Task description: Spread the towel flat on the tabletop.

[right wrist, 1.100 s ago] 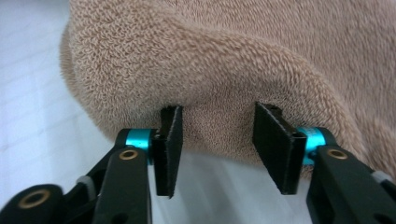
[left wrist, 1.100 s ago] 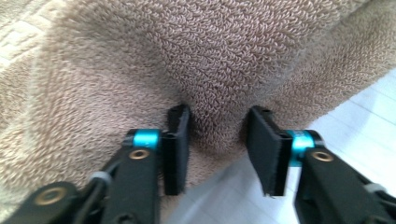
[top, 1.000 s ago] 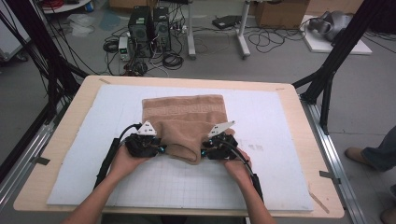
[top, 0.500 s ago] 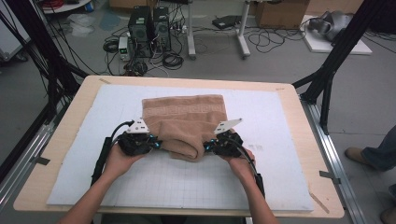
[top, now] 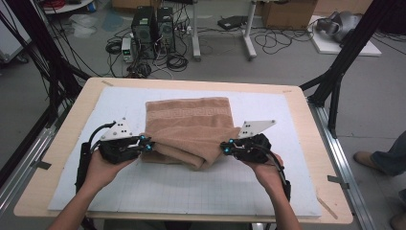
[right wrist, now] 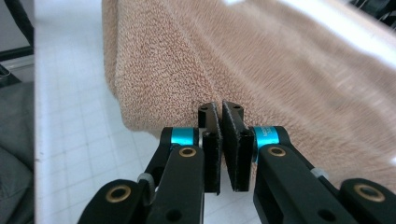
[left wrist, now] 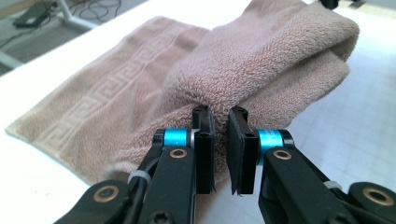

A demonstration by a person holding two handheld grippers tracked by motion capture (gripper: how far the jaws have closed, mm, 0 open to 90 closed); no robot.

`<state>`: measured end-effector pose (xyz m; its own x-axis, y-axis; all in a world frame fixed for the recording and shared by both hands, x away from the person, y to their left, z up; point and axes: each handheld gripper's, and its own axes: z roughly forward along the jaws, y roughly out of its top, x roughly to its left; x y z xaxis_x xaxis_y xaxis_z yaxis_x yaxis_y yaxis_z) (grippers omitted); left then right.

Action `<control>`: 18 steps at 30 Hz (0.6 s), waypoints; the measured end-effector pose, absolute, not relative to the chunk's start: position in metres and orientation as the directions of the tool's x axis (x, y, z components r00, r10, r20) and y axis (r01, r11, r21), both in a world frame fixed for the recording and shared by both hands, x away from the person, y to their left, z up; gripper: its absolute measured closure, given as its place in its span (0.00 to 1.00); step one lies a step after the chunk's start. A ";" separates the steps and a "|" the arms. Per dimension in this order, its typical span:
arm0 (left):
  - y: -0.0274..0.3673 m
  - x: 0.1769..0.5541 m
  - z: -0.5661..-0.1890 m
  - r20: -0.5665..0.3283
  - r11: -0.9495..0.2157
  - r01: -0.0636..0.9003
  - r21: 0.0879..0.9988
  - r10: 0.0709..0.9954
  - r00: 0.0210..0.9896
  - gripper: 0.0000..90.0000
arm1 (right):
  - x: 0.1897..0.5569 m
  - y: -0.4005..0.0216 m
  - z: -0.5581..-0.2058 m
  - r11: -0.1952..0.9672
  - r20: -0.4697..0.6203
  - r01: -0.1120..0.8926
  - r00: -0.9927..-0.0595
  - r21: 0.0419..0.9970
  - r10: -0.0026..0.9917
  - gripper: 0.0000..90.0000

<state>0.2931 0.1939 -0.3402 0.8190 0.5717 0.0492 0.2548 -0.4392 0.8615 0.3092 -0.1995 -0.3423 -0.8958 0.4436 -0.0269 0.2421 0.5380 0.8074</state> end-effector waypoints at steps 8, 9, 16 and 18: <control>0.181 0.350 -0.371 0.032 -0.449 0.370 0.813 0.669 0.742 0.91 | 0.366 -0.185 -0.360 0.573 0.008 0.346 -0.861 0.743 0.509 0.96; 0.180 0.361 -0.378 0.015 -0.444 0.398 0.803 0.683 0.730 0.91 | 0.376 -0.183 -0.367 0.572 0.021 0.370 -0.851 0.732 0.524 0.96; 0.175 0.403 -0.418 -0.045 -0.422 0.518 0.744 0.742 0.669 0.91 | 0.420 -0.168 -0.413 0.584 0.090 0.486 -0.813 0.650 0.575 0.95; 0.174 0.407 -0.421 -0.052 -0.418 0.526 0.741 0.745 0.665 0.90 | 0.424 -0.167 -0.419 0.574 0.106 0.501 -0.806 0.648 0.583 0.95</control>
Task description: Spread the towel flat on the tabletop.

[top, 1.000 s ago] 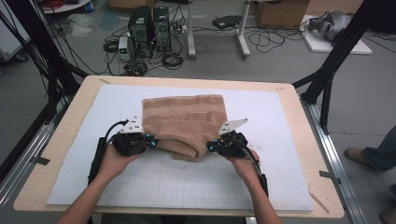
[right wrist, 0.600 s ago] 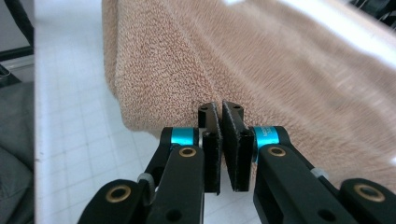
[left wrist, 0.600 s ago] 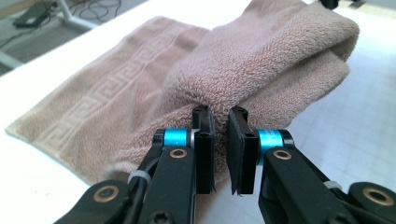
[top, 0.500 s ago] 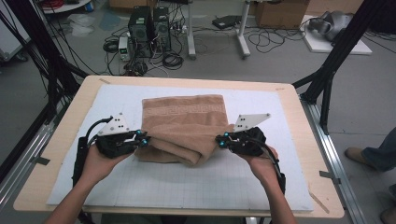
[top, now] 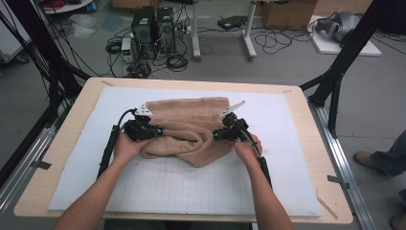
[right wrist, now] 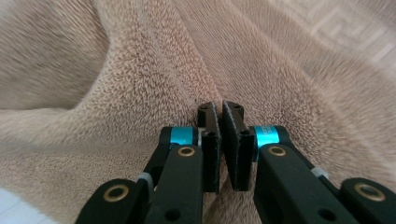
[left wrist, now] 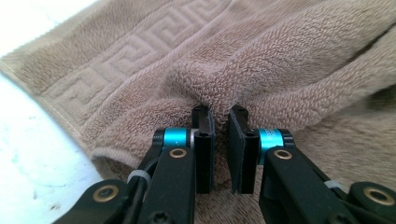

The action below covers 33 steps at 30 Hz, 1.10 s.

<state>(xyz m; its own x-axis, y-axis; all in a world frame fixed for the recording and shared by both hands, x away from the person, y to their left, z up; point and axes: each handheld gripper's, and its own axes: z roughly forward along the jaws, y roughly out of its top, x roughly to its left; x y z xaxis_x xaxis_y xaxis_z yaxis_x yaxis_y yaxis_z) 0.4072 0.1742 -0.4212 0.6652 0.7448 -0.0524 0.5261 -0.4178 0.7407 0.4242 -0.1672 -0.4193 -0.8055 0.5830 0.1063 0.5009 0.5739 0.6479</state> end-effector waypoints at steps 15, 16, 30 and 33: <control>0.200 0.361 -0.375 -0.036 -0.401 0.429 0.809 0.695 0.718 0.57 | 0.382 -0.191 -0.378 0.505 0.087 0.415 -0.830 0.757 0.551 0.67; 0.199 0.355 -0.374 -0.030 -0.415 0.421 0.806 0.683 0.730 0.55 | 0.375 -0.192 -0.377 0.504 0.089 0.407 -0.836 0.762 0.541 0.66; 0.171 0.334 -0.419 0.010 -0.581 0.408 0.704 0.583 0.812 0.64 | 0.340 -0.175 -0.433 0.594 0.092 0.406 -0.869 0.695 0.487 0.62; 0.168 0.338 -0.425 0.012 -0.582 0.409 0.702 0.584 0.812 0.77 | 0.344 -0.170 -0.438 0.592 0.080 0.410 -0.860 0.694 0.503 0.69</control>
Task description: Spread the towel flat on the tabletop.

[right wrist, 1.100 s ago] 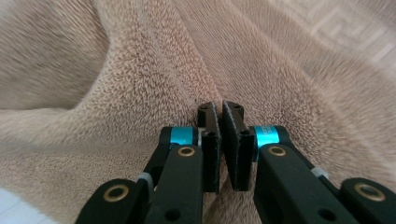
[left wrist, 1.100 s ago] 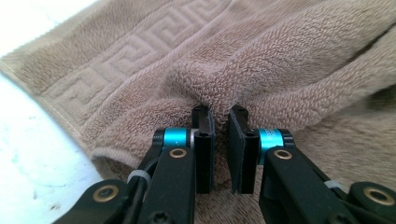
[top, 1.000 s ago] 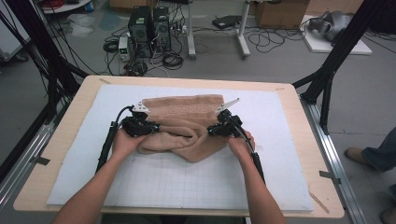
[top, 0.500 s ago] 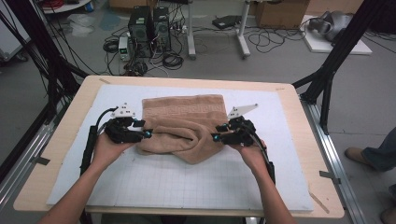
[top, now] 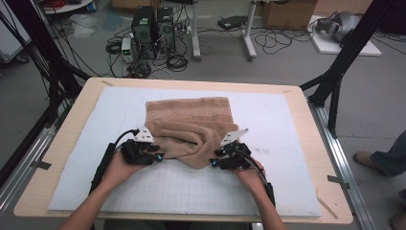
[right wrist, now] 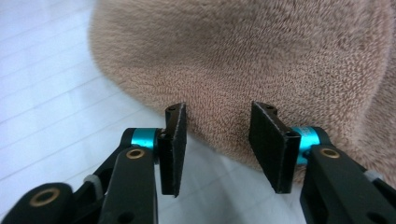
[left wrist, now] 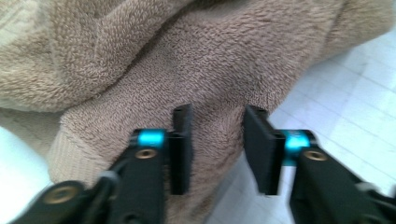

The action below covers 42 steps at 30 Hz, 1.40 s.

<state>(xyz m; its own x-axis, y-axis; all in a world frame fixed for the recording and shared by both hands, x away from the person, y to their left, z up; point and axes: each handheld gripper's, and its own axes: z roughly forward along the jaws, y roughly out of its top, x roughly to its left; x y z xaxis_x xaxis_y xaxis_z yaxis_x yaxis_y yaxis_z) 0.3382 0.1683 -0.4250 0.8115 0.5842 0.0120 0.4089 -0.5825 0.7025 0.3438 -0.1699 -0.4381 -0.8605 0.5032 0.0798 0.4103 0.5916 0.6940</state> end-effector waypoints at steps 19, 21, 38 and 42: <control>0.189 0.312 -0.387 -0.013 -0.472 0.360 0.805 0.592 0.806 0.95 | 0.326 -0.197 -0.410 0.581 0.049 0.351 -0.881 0.734 0.470 0.96; 0.190 0.308 -0.383 -0.013 -0.472 0.354 0.808 0.585 0.811 0.95 | 0.322 -0.204 -0.403 0.572 0.042 0.346 -0.878 0.744 0.477 0.96; 0.202 0.311 -0.361 -0.027 -0.434 0.354 0.828 0.601 0.799 0.95 | 0.324 -0.221 -0.358 0.569 0.000 0.322 -0.871 0.756 0.492 0.96; 0.201 0.334 -0.374 -0.052 -0.435 0.407 0.803 0.630 0.775 0.95 | 0.345 -0.218 -0.370 0.570 0.034 0.372 -0.857 0.733 0.515 0.96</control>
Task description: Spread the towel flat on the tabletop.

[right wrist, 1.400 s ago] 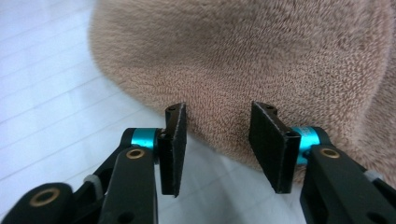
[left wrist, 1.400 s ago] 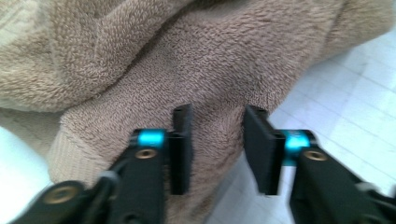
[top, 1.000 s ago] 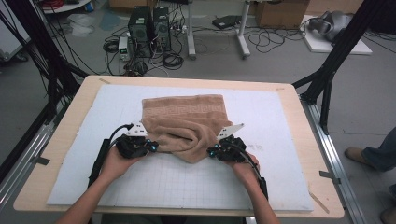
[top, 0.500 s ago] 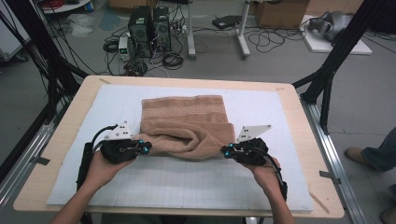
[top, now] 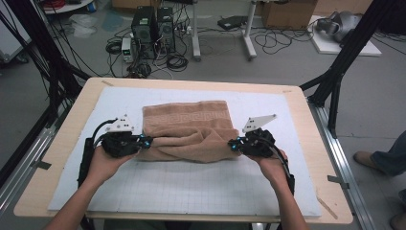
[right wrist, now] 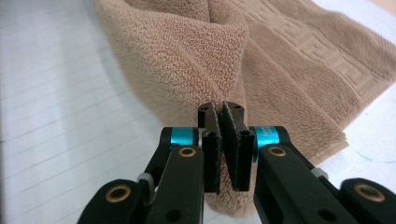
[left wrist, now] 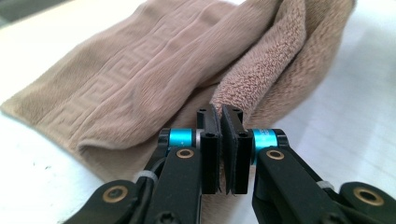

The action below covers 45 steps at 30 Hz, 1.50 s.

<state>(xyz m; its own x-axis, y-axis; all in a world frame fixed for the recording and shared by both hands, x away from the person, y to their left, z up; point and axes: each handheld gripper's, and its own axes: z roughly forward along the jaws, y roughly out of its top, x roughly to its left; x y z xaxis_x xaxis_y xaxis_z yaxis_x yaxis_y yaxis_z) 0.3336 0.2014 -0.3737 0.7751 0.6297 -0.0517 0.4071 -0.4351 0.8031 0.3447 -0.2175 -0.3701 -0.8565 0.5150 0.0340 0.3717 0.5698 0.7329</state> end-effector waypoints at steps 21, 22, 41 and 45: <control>0.185 0.400 -0.410 -0.093 -0.397 0.541 0.742 0.738 0.668 0.92 | 0.405 -0.209 -0.408 0.548 0.091 0.501 -0.788 0.670 0.609 0.93; 0.185 0.398 -0.406 -0.088 -0.393 0.530 0.751 0.736 0.671 0.88 | 0.404 -0.209 -0.407 0.549 0.086 0.500 -0.786 0.670 0.612 0.91; 0.190 0.355 -0.406 -0.024 -0.514 0.467 0.720 0.654 0.756 0.66 | 0.339 -0.187 -0.403 0.584 0.046 0.383 -0.860 0.716 0.508 0.66; 0.184 0.362 -0.420 -0.002 -0.540 0.471 0.698 0.656 0.755 0.79 | 0.349 -0.174 -0.423 0.609 0.066 0.411 -0.860 0.679 0.506 0.67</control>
<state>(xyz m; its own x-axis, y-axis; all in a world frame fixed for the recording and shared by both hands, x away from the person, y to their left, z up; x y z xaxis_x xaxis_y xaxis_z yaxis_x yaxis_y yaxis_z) 0.3616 0.1835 -0.4203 0.7550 0.6557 -0.0021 0.4706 -0.5397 0.6980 0.3495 -0.1736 -0.4227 -0.8599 0.5062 0.0660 0.4105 0.6088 0.6789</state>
